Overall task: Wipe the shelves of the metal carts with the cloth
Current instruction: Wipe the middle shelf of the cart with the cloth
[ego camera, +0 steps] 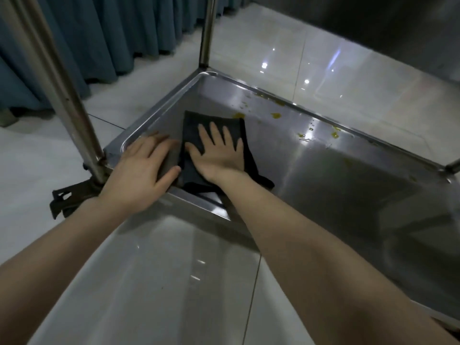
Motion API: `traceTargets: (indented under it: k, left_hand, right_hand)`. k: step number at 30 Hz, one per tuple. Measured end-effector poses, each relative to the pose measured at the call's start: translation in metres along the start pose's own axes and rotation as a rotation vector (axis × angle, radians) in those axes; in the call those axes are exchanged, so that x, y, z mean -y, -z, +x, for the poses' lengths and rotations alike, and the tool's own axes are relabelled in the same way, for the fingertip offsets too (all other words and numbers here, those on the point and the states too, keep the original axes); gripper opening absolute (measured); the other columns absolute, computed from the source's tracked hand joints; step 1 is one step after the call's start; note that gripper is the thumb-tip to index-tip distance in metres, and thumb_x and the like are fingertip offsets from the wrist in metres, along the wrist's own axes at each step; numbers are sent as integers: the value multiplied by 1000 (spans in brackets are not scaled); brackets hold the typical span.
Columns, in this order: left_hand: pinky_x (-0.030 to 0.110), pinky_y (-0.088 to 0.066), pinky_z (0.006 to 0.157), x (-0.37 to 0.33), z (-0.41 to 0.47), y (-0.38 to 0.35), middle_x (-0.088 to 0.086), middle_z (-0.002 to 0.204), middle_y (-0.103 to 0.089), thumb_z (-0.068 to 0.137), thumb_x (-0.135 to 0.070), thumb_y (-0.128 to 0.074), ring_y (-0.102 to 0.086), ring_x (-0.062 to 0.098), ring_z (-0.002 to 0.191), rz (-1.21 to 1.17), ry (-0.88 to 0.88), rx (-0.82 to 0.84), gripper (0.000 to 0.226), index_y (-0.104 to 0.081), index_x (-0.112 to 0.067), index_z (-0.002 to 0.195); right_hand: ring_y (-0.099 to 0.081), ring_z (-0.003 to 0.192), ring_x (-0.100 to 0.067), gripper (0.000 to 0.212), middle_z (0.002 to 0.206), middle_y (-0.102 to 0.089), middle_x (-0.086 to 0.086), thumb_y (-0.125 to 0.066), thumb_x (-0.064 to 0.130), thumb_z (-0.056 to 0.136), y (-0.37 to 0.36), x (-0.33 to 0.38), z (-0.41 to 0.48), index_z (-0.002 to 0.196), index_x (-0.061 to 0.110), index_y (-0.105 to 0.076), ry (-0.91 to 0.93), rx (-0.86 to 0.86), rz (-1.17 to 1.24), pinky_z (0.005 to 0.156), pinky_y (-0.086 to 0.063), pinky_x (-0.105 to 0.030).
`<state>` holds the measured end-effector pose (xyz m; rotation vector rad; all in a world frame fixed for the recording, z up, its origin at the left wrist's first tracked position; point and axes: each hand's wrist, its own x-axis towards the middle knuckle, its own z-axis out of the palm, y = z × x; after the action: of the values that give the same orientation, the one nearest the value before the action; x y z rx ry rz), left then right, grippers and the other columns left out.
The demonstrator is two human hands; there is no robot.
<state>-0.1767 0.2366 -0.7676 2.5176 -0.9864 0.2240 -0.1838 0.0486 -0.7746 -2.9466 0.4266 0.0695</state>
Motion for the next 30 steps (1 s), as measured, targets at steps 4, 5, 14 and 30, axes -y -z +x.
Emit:
traceTargets:
  k: [4, 5, 14, 30]
  left_hand:
    - [47, -27, 116, 16, -13, 4, 11, 150, -38, 94, -48, -45, -30, 28, 141, -41, 87, -38, 59, -43, -13, 142]
    - [47, -28, 115, 19, -16, 4, 11, 149, -39, 93, -46, -47, -32, 29, 140, -63, 100, -49, 59, -45, -12, 141]
    - [42, -38, 109, 28, -31, 9, 12, 140, -47, 91, -23, -64, -45, 28, 130, -199, 48, -149, 50, -50, -7, 136]
    - [25, -34, 112, 38, -64, 29, 14, 137, -49, 96, 2, -46, -47, 19, 128, -217, -24, -304, 35, -54, 0, 130]
  right_hand:
    - [6, 150, -13, 66, 163, 5, 14, -16, 69, 94, 8, -57, -34, 154, 42, -3, -128, -31, 23, 120, 3, -46]
    - [7, 150, -12, 67, 163, 7, 14, -16, 70, 94, 9, -71, -46, 154, 43, -2, -201, -21, 26, 120, 4, -46]
    - [10, 150, -24, 66, 164, 7, 7, -13, 63, 97, 0, -15, -6, 155, 35, -2, -282, -43, 22, 117, 6, -58]
    - [-4, 151, -16, 60, 163, -6, 15, -29, 54, 100, -5, 66, -76, 154, 41, -6, 450, 12, -110, 119, -6, -51]
